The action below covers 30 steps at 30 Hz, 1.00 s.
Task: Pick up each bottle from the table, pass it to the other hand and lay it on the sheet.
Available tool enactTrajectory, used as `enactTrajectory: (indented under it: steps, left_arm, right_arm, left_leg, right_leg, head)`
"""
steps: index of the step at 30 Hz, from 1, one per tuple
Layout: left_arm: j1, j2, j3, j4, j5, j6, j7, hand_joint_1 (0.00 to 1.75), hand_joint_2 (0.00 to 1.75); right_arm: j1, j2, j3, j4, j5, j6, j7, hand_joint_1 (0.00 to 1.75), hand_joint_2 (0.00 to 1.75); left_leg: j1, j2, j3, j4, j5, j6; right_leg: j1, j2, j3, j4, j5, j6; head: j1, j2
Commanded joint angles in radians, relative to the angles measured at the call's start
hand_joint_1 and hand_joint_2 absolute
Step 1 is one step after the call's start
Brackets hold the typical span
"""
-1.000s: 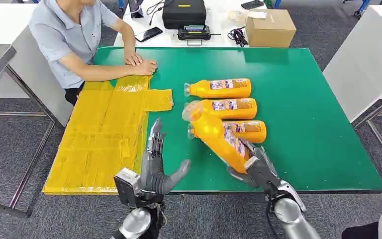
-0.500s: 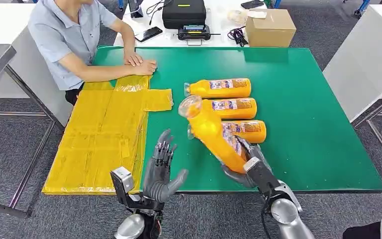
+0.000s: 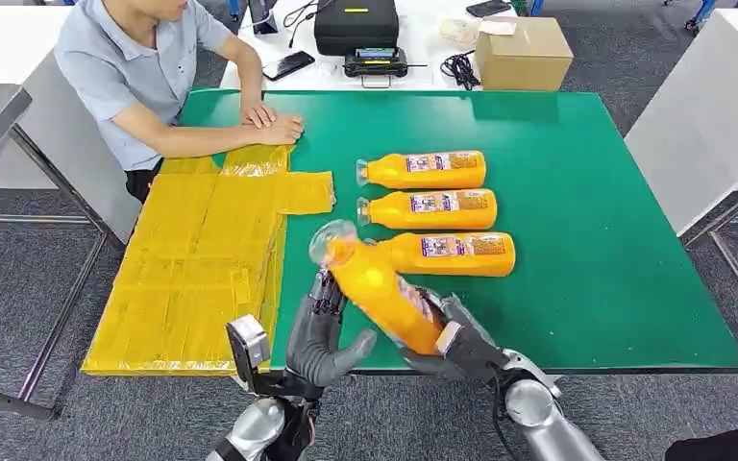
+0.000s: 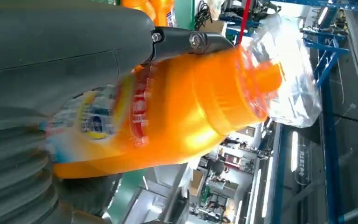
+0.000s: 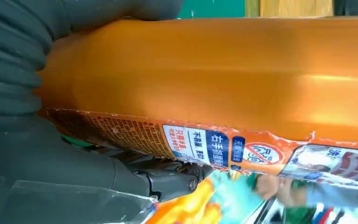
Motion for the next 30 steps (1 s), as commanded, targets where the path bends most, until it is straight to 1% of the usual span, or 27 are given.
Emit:
enactTrajectory:
  steps: [1,3,6,9,11,12,14,15,18,19,21,23,24,25,28,29,30]
  left_arm:
    - [-0.072,-0.005,-0.005,0.150,-0.002,-0.006,0.004,0.00,1.75]
    - [-0.085,-0.027,0.024,0.177,0.008,0.002,0.004,0.00,1.75]
    - [-0.094,-0.038,0.034,0.186,0.005,0.006,0.008,0.00,1.75]
    - [-0.092,-0.041,0.030,0.182,-0.005,0.004,0.007,0.00,1.75]
    - [-0.092,-0.041,0.030,0.182,-0.005,0.004,0.007,0.00,1.75]
    - [-0.092,-0.041,0.030,0.182,-0.005,0.004,0.007,0.00,1.75]
    - [-0.092,-0.041,0.030,0.182,-0.005,0.004,0.007,0.00,1.75]
    - [-0.094,-0.044,0.028,0.191,-0.009,0.000,0.013,0.00,1.75]
    - [-0.101,-0.050,0.033,0.215,-0.005,-0.009,0.018,0.00,1.75]
    - [-0.103,-0.052,0.035,0.222,-0.004,-0.012,0.018,0.00,1.75]
    - [-0.104,-0.052,0.036,0.226,-0.004,-0.015,0.018,0.45,1.75]
    - [-0.103,-0.051,0.037,0.227,-0.003,-0.015,0.018,0.45,1.75]
    - [-0.103,-0.051,0.037,0.227,-0.003,-0.015,0.018,0.45,1.75]
    - [-0.103,-0.051,0.037,0.227,-0.003,-0.015,0.018,0.45,1.75]
    - [-0.103,-0.051,0.037,0.227,-0.003,-0.015,0.018,0.45,1.75]
    - [-0.103,-0.051,0.037,0.227,-0.003,-0.015,0.018,1.17,1.75]
    - [-0.103,-0.052,0.039,0.229,-0.003,-0.018,0.018,1.75,1.75]
  right_arm:
    - [-0.064,-0.018,0.099,0.056,0.003,0.005,-0.012,1.75,1.75]
    - [-0.070,-0.007,0.101,0.044,0.002,0.001,-0.012,1.75,1.75]
    - [-0.078,0.005,0.104,0.055,0.002,-0.003,-0.011,1.75,1.75]
    - [-0.082,0.008,0.105,0.072,0.004,-0.005,-0.011,1.75,1.75]
    - [-0.082,0.008,0.105,0.072,0.004,-0.005,-0.011,1.75,1.75]
    - [-0.082,0.008,0.105,0.072,0.004,-0.005,-0.011,1.75,1.75]
    - [-0.082,0.008,0.105,0.072,0.004,-0.005,-0.011,1.75,1.75]
    - [-0.087,0.012,0.105,0.084,0.005,-0.007,-0.011,1.75,1.75]
    - [-0.099,0.024,0.110,0.081,0.003,-0.010,-0.016,1.75,1.75]
    - [-0.100,0.028,0.107,0.081,-0.007,-0.007,-0.017,1.75,1.75]
    - [-0.101,0.030,0.106,0.081,-0.014,-0.004,-0.016,1.75,1.75]
    - [-0.102,0.030,0.105,0.081,-0.014,-0.004,-0.015,1.75,1.75]
    - [-0.102,0.030,0.105,0.081,-0.014,-0.004,-0.015,1.75,1.75]
    - [-0.102,0.030,0.105,0.081,-0.014,-0.004,-0.015,1.75,1.75]
    - [-0.102,0.030,0.105,0.081,-0.014,-0.004,-0.015,1.75,1.75]
    - [-0.102,0.030,0.105,0.081,-0.014,-0.004,-0.015,1.75,1.75]
    - [-0.103,0.029,0.105,0.084,-0.014,-0.006,-0.016,1.75,1.75]
  left_leg:
    - [0.001,0.002,0.003,0.000,-0.001,-0.001]
    - [0.001,0.002,0.003,0.000,-0.001,-0.001]
    - [0.001,0.002,0.003,0.000,-0.001,-0.001]
    - [0.002,0.003,0.004,0.001,-0.002,-0.002]
    - [0.001,0.002,0.003,0.000,-0.001,-0.001]
    - [0.001,0.003,0.005,-0.001,-0.002,-0.002]
    - [0.001,0.002,0.002,0.000,-0.001,-0.001]
    - [0.001,0.003,0.004,0.000,-0.002,-0.002]
    - [0.001,0.002,0.003,0.000,-0.001,-0.002]
    - [0.002,0.004,0.005,0.000,-0.002,-0.003]
    - [0.001,0.003,0.003,0.000,-0.001,-0.001]
    - [0.001,0.003,0.004,0.000,-0.002,-0.002]
    - [0.001,0.002,0.002,-0.001,-0.001,-0.001]
    - [0.002,0.003,0.004,0.000,-0.002,-0.002]
    - [0.001,0.002,0.002,-0.001,-0.001,-0.001]
    - [0.001,0.003,0.004,0.000,-0.002,-0.002]
    - [0.001,0.002,0.003,0.000,-0.001,-0.001]
  right_leg:
    - [0.001,0.001,0.002,-0.001,0.000,-0.002]
    - [0.001,0.001,0.003,-0.001,0.000,-0.002]
    - [0.001,0.001,0.002,0.000,0.000,-0.002]
    - [0.002,0.003,0.004,0.000,-0.001,-0.003]
    - [0.001,0.002,0.002,-0.001,0.000,-0.002]
    - [0.001,0.002,0.005,-0.001,-0.001,-0.003]
    - [0.001,0.001,0.002,-0.001,0.000,-0.002]
    - [0.001,0.002,0.004,-0.001,-0.001,-0.003]
    - [0.001,0.002,0.002,0.000,-0.001,-0.002]
    - [0.002,0.003,0.004,0.000,-0.001,-0.003]
    - [0.001,0.002,0.002,-0.001,0.000,-0.002]
    - [0.001,0.003,0.003,-0.001,-0.001,-0.002]
    - [0.001,0.001,0.002,0.000,0.000,-0.001]
    - [0.002,0.003,0.004,-0.001,-0.001,-0.003]
    - [0.001,0.002,0.002,-0.001,0.000,-0.001]
    - [0.001,0.002,0.004,-0.001,-0.001,-0.002]
    - [0.001,0.002,0.003,-0.001,0.000,-0.002]
  head:
    - [0.000,0.000]
    - [0.000,0.000]
    - [0.000,0.000]
    - [0.000,0.000]
    - [0.000,0.000]
    - [0.000,0.000]
    - [0.000,0.000]
    - [0.000,0.000]
    - [0.000,0.000]
    - [0.000,0.000]
    - [0.000,0.000]
    - [0.000,0.000]
    - [0.000,0.000]
    - [0.000,0.000]
    - [0.000,0.000]
    - [0.000,0.000]
    - [0.000,0.000]
